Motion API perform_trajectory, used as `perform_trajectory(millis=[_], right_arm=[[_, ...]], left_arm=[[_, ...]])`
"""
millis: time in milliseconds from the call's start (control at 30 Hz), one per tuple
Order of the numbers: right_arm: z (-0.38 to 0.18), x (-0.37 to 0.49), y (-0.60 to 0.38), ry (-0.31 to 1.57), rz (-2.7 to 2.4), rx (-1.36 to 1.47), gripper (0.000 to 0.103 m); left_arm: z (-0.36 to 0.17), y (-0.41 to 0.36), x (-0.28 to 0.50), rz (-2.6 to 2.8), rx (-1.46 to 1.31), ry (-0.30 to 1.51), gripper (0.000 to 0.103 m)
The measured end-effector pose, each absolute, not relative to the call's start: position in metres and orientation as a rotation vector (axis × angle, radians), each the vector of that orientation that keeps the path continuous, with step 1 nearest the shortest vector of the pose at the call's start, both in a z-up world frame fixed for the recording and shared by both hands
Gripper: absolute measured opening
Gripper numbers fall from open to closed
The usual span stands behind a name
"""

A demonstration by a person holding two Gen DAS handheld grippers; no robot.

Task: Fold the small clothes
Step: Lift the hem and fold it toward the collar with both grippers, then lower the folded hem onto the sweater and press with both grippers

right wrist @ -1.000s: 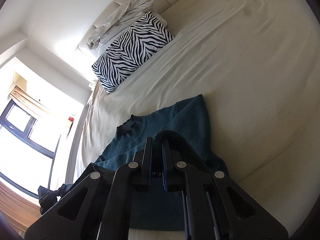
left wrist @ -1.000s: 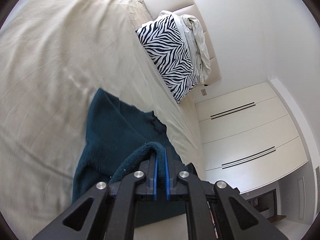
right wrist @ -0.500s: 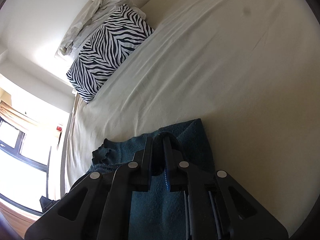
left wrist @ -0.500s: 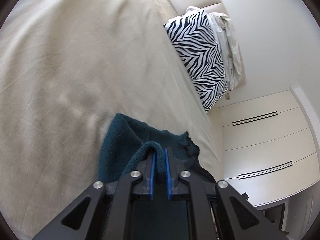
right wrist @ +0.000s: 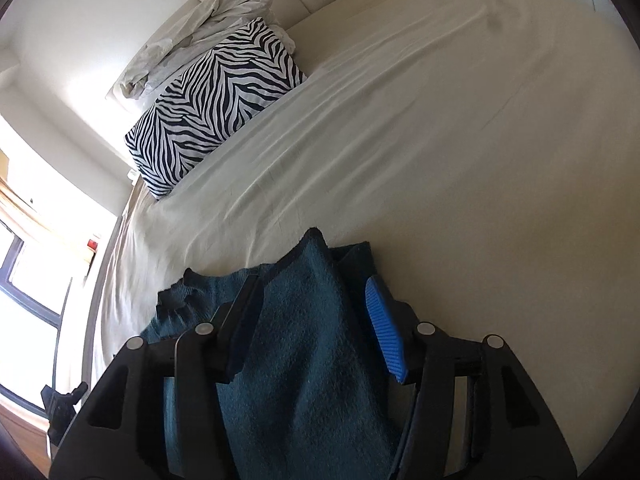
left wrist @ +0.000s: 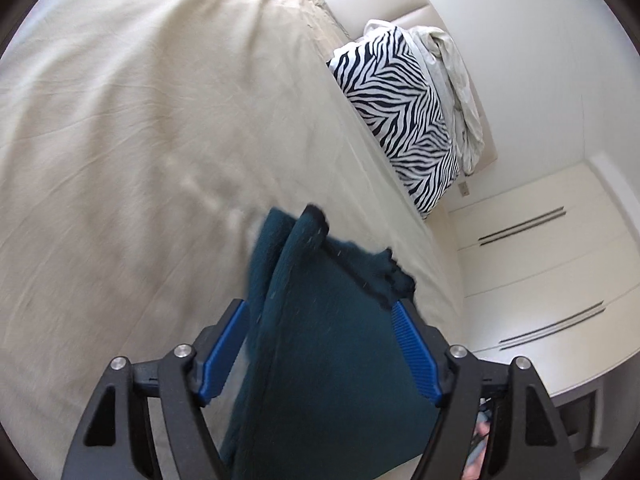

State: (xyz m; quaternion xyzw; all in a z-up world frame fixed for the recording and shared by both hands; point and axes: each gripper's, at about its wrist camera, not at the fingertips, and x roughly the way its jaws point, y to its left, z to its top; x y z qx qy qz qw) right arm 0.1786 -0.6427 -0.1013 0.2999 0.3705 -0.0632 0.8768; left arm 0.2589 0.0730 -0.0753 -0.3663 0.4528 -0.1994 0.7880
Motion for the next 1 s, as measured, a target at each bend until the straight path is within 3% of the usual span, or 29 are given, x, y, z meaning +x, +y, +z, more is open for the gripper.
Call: perform_trajectory(millis=[100,233,333,500,567,633,700,1000], right_arm=[[-0.100,0.160,-0.623,0.805,-0.128,0.510,0.053],[-0.108,0.128,-0.601,0.836,-0.113,0.412,0.053],[-0.117,0.107,-0.591,0.863,-0.114,0.371,0.053],[-0.119,0.087,-0.586,0.862,-0.103,0.343,0.051],[-0.119,0.085,-0.586,0.863,-0.100,0.333,0.049],[-0.120,0.082,-0.586,0.866,-0.105,0.322,0.041],[-0.122,0.080,-0.587,0.870,-0.108,0.319,0.034],[-0.125,0.070,-0.592,0.869,-0.124,0.297,0.027]], left_arm=[[-0.076,0.069,0.229,-0.423,-0.692,0.974,0.074],[-0.083,0.065,0.201,-0.398,-0.606,0.978,0.057],[-0.091,0.062,0.187,-0.380,-0.563,0.991,0.051],[-0.094,0.055,0.178,-0.371,-0.487,0.983,0.046],[-0.095,0.052,0.176,-0.363,-0.444,0.980,0.038],[-0.096,0.049,0.173,-0.355,-0.412,0.982,0.035],[-0.096,0.047,0.170,-0.346,-0.390,0.980,0.034],[-0.091,0.044,0.157,-0.300,-0.353,0.967,0.034]])
